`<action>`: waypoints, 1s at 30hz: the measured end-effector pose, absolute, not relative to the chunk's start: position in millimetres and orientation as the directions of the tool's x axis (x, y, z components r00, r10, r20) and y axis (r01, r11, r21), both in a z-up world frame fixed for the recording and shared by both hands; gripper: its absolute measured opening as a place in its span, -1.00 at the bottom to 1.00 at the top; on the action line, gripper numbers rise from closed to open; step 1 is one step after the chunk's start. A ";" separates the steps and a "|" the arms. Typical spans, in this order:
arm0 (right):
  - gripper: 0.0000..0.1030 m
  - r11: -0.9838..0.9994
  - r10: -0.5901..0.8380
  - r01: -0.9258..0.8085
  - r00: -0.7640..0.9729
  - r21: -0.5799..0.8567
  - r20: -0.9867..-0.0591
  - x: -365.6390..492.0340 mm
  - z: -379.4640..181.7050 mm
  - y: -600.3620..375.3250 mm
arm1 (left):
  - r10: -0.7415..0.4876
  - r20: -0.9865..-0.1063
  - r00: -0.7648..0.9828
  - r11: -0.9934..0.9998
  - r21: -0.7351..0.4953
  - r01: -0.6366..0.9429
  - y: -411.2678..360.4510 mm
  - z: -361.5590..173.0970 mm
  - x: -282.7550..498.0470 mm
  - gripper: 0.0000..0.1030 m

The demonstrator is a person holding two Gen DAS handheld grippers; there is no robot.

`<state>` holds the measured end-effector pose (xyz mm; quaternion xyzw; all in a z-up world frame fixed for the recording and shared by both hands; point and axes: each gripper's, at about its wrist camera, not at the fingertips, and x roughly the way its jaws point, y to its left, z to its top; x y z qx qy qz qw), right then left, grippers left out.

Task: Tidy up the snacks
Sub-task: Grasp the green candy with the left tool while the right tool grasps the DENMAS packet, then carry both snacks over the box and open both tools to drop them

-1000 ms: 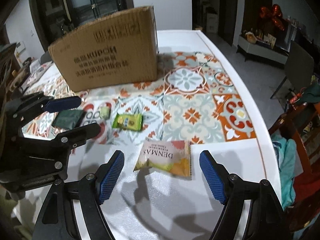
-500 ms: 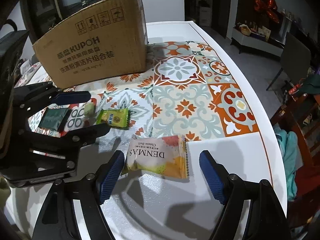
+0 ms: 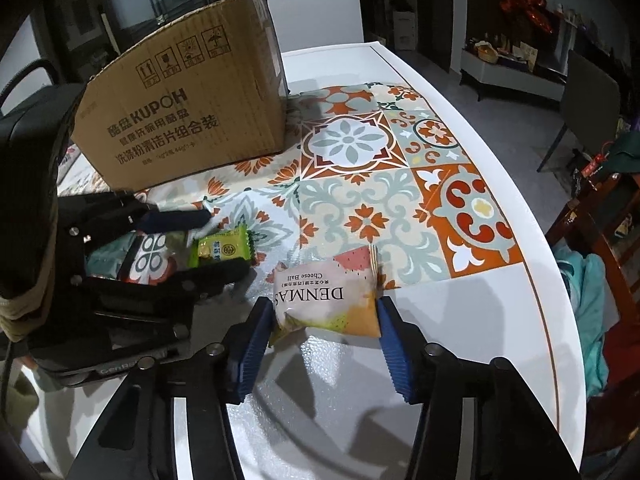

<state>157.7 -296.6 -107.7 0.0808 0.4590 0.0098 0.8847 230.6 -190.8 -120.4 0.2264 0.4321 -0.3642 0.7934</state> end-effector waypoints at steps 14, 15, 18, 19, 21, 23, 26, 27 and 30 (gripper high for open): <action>-0.05 0.983 0.120 0.036 0.608 0.179 -0.785 152.7 -94.5 -291.0 | -0.435 -0.788 0.435 0.729 -0.025 0.685 -164.6 -84.2 210.5 -0.57; -0.05 0.983 0.121 0.034 0.611 0.179 -0.782 151.9 -92.0 -290.2 | -0.437 -0.782 0.444 0.733 -0.024 0.679 -162.2 -80.6 208.4 -0.57; -0.05 0.985 0.121 0.020 0.631 0.172 -0.767 148.1 -80.6 -285.9 | -0.446 -0.768 0.460 0.743 -0.031 0.669 -155.8 -70.6 204.1 -0.57; -0.05 0.985 0.122 0.015 0.637 0.170 -0.761 147.1 -76.5 -284.0 | -0.448 -0.762 0.467 0.747 -0.032 0.664 -153.6 -66.5 202.5 -0.57; -0.05 0.986 0.123 0.005 0.651 0.167 -0.749 144.7 -68.2 -280.8 | -0.453 -0.748 0.485 0.756 -0.034 0.653 -148.3 -57.6 199.6 -0.57; -0.05 0.987 0.122 -0.005 0.665 0.158 -0.737 143.1 -59.7 -276.8 | -0.459 -0.734 0.501 0.765 -0.040 0.642 -143.1 -49.1 198.1 -0.57; -0.05 0.989 0.121 -0.021 0.686 0.147 -0.718 142.6 -46.5 -272.2 | -0.465 -0.710 0.529 0.777 -0.040 0.629 -135.2 -34.7 194.9 -0.57; -0.05 0.989 0.121 -0.025 0.694 0.144 -0.710 142.9 -41.5 -271.0 | -0.470 -0.699 0.539 0.779 -0.040 0.626 -132.4 -29.7 194.3 -0.57; -0.05 0.991 0.115 -0.034 0.720 0.130 -0.685 144.1 -24.9 -266.5 | -0.481 -0.665 0.571 0.788 -0.042 0.614 -122.9 -14.3 193.6 -0.57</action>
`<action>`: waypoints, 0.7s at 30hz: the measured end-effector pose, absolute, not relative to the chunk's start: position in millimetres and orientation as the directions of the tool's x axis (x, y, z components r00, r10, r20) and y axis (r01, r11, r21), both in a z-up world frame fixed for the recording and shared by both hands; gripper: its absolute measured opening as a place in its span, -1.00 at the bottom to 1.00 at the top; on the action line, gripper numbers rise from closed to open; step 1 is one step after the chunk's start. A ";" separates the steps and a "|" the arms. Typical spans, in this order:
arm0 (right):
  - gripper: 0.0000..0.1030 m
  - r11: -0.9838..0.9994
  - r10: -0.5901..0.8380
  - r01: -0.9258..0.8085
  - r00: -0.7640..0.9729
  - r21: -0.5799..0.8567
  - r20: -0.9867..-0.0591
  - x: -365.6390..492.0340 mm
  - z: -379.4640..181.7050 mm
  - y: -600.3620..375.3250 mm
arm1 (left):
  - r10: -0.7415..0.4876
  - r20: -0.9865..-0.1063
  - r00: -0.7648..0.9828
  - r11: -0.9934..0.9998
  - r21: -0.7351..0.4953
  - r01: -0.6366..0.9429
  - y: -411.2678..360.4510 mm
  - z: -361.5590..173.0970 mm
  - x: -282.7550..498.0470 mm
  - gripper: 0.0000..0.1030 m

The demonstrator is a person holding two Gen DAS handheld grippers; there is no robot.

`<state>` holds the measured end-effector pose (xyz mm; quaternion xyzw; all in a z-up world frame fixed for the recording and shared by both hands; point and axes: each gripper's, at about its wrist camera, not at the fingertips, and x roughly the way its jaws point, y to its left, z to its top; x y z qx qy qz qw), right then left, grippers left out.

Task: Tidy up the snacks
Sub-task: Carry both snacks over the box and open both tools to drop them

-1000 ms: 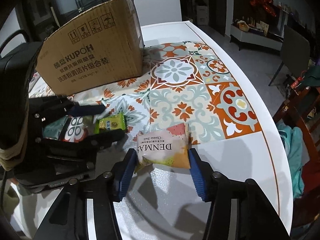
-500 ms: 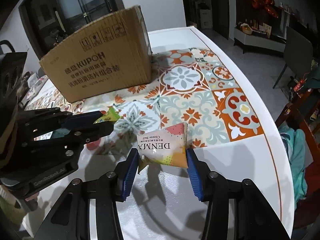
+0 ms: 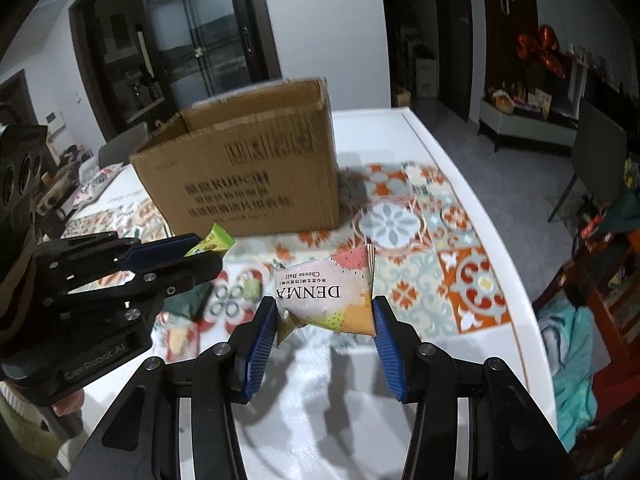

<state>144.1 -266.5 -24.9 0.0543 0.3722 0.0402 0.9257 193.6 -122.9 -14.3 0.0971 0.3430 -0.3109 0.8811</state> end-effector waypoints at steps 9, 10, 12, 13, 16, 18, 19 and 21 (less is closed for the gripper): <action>-0.05 0.993 0.119 -0.081 0.795 0.091 -0.595 157.4 25.4 -248.8 | -0.460 -0.581 0.671 0.837 -0.031 0.547 -93.9 30.0 199.0 -0.57; -0.05 0.993 0.119 -0.087 0.801 0.083 -0.587 159.6 30.4 -246.2 | -0.461 -0.572 0.679 0.840 -0.034 0.541 -90.5 34.3 200.6 -0.57; -0.05 0.992 0.124 -0.098 0.813 0.075 -0.569 163.9 39.6 -240.6 | -0.461 -0.555 0.692 0.846 -0.041 0.531 -83.4 43.6 204.3 -0.57; -0.05 0.992 0.127 -0.106 0.818 0.070 -0.561 166.3 44.1 -237.2 | -0.460 -0.549 0.697 0.849 -0.043 0.527 -80.5 47.0 205.6 -0.57; -0.05 0.989 0.143 -0.132 0.829 0.059 -0.541 174.8 56.8 -229.4 | -0.453 -0.534 0.714 0.858 -0.045 0.511 -68.8 59.3 209.8 -0.57; -0.05 0.987 0.155 -0.147 0.834 0.056 -0.530 180.7 64.6 -225.0 | -0.444 -0.526 0.725 0.865 -0.039 0.501 -63.9 67.2 212.9 -0.57; -0.05 0.987 0.159 -0.153 0.836 0.055 -0.526 183.2 67.6 -223.3 | -0.435 -0.523 0.733 0.870 -0.033 0.492 -61.6 70.7 215.4 -0.57; -0.05 0.985 0.169 -0.165 0.841 0.054 -0.515 192.1 75.7 -219.6 | -0.423 -0.519 0.743 0.876 -0.025 0.481 -57.7 76.2 222.1 -0.57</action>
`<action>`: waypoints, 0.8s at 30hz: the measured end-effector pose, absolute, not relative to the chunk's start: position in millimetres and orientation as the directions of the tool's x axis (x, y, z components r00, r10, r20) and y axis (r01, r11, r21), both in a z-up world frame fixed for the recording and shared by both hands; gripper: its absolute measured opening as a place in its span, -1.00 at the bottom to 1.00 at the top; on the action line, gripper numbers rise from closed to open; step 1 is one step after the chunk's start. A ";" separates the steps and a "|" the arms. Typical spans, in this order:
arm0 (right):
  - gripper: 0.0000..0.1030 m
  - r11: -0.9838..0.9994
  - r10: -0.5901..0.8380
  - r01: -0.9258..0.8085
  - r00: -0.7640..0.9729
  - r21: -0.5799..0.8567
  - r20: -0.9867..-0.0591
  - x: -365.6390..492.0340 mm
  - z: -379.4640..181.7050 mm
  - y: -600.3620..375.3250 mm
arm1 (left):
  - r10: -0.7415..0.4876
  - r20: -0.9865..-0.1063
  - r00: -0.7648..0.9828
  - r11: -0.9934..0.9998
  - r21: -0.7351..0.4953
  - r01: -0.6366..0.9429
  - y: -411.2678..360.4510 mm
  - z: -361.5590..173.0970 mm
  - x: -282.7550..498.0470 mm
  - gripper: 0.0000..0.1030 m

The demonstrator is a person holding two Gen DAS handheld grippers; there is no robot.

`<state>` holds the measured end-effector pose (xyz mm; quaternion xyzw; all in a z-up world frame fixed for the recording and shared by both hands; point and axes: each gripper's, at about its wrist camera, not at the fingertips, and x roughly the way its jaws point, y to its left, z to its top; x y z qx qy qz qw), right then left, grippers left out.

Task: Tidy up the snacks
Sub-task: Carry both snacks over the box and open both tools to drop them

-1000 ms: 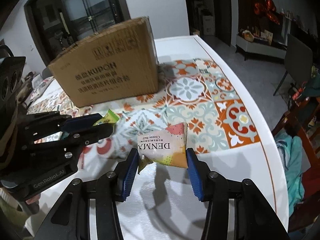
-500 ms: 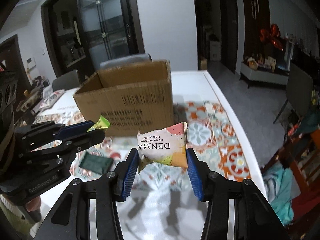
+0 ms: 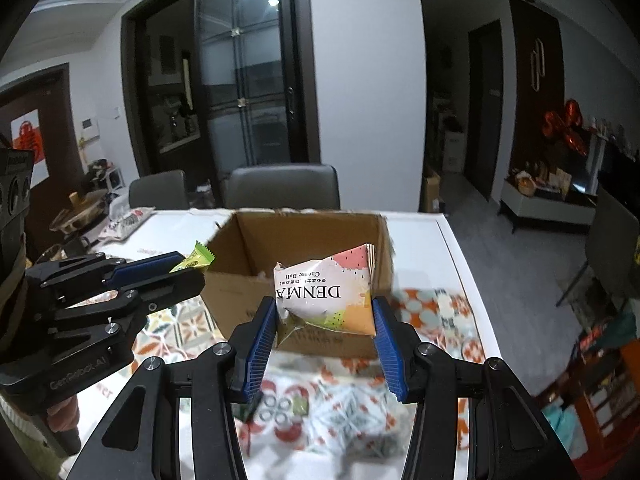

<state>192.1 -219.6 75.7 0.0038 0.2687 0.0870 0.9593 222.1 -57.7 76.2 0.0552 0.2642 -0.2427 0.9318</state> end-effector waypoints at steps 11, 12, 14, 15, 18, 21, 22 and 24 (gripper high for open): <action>-0.05 0.977 0.192 -0.213 0.820 0.023 -0.540 247.2 87.0 -200.9 | -0.361 -0.538 0.762 0.908 -0.018 0.418 -39.8 81.6 269.0 -0.57; -0.05 0.975 0.194 -0.220 0.817 0.017 -0.543 251.0 86.9 -198.6 | -0.358 -0.541 0.761 0.910 -0.020 0.413 -38.1 80.4 273.7 -0.57; -0.05 0.975 0.186 -0.222 0.815 0.000 -0.548 259.1 85.3 -193.6 | -0.353 -0.552 0.755 0.913 -0.028 0.407 -35.9 77.5 285.3 -0.57; -0.05 0.974 0.187 -0.228 0.813 -0.006 -0.552 263.8 85.3 -191.7 | -0.349 -0.558 0.753 0.916 -0.033 0.400 -35.4 76.2 289.3 -0.57; -0.05 0.973 0.184 -0.232 0.810 -0.016 -0.557 276.5 84.1 -188.9 | -0.351 -0.577 0.737 0.917 -0.054 0.395 -33.6 72.3 304.4 -0.57; -0.05 0.972 0.189 -0.236 0.801 -0.010 -0.568 289.3 82.2 -188.3 | -0.346 -0.595 0.725 0.920 -0.064 0.386 -33.8 67.5 314.6 -0.57; -0.05 0.971 0.191 -0.238 0.797 -0.007 -0.573 292.5 81.0 -188.8 | -0.345 -0.600 0.722 0.921 -0.068 0.383 -34.4 66.8 316.4 -0.57; -0.05 0.971 0.195 -0.240 0.793 -0.002 -0.578 297.9 78.7 -190.3 | -0.342 -0.610 0.715 0.922 -0.072 0.380 -36.2 64.3 322.3 -0.57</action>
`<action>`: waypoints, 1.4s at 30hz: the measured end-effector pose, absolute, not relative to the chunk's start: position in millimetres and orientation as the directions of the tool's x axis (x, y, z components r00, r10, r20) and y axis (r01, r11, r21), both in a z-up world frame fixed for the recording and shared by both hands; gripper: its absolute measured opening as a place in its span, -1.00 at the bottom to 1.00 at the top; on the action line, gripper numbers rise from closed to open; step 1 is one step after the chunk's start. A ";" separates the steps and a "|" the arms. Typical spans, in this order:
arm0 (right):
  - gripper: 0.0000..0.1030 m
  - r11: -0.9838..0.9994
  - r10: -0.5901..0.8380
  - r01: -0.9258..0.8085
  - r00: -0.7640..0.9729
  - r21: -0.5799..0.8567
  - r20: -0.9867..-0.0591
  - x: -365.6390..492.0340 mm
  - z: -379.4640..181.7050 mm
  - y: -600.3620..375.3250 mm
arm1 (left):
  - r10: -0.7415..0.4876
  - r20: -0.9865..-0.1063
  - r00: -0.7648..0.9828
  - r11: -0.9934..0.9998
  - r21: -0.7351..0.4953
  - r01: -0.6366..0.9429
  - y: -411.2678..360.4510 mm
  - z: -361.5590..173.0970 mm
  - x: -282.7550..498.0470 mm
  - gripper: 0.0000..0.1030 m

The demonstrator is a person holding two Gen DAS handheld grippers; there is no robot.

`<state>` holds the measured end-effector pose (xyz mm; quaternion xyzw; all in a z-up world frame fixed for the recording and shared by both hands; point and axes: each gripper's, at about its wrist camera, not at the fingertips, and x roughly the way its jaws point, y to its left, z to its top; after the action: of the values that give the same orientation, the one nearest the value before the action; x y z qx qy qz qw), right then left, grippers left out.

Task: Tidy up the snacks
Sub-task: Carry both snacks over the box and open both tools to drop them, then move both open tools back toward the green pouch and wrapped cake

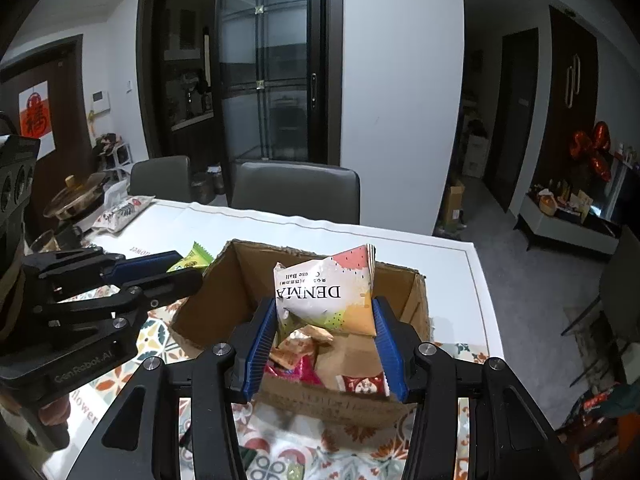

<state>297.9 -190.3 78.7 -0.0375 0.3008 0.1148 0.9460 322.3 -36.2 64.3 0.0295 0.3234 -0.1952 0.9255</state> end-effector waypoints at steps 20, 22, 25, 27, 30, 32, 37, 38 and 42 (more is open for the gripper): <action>0.43 0.982 0.155 -0.188 0.819 -0.003 -0.553 271.5 65.9 -202.9 | -0.238 -0.587 0.774 0.952 0.018 0.306 -40.4 68.3 282.0 0.07; 0.43 0.980 0.165 -0.198 0.820 0.000 -0.548 262.5 65.2 -202.7 | -0.241 -0.581 0.778 0.952 0.014 0.306 -39.9 66.8 272.8 0.09; 0.43 0.978 0.176 -0.210 0.819 -0.001 -0.546 250.9 59.8 -200.7 | -0.235 -0.581 0.779 0.953 0.021 0.303 -39.9 61.0 260.6 0.11; 0.43 0.977 0.181 -0.215 0.818 0.002 -0.546 241.6 52.9 -199.8 | -0.237 -0.588 0.774 0.952 0.017 0.306 -39.1 56.3 254.6 0.12; 0.43 0.975 0.192 -0.220 0.808 0.016 -0.558 233.6 43.2 -200.4 | -0.241 -0.601 0.762 0.953 0.000 0.302 -36.8 47.0 245.5 0.15; 0.43 0.975 0.196 -0.220 0.801 0.027 -0.566 229.1 37.4 -199.9 | -0.248 -0.612 0.751 0.953 -0.015 0.303 -34.7 41.2 238.7 0.15; 0.43 0.973 0.205 -0.229 0.783 0.035 -0.587 216.3 22.0 -197.2 | -0.263 -0.630 0.730 0.947 -0.023 0.322 -34.7 24.6 219.3 0.15; 0.43 0.973 0.204 -0.229 0.780 0.035 -0.592 213.1 18.7 -196.8 | -0.271 -0.634 0.724 0.944 -0.028 0.329 -34.8 20.5 215.4 0.15; 0.43 0.972 0.205 -0.235 0.768 0.031 -0.607 196.1 4.3 -193.8 | -0.295 -0.649 0.701 0.930 -0.026 0.367 -38.0 4.5 198.4 0.15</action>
<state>196.1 -193.8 4.3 -0.0233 0.3200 0.1169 0.9399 198.4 -38.0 4.5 0.0527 0.3419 -0.1799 0.9209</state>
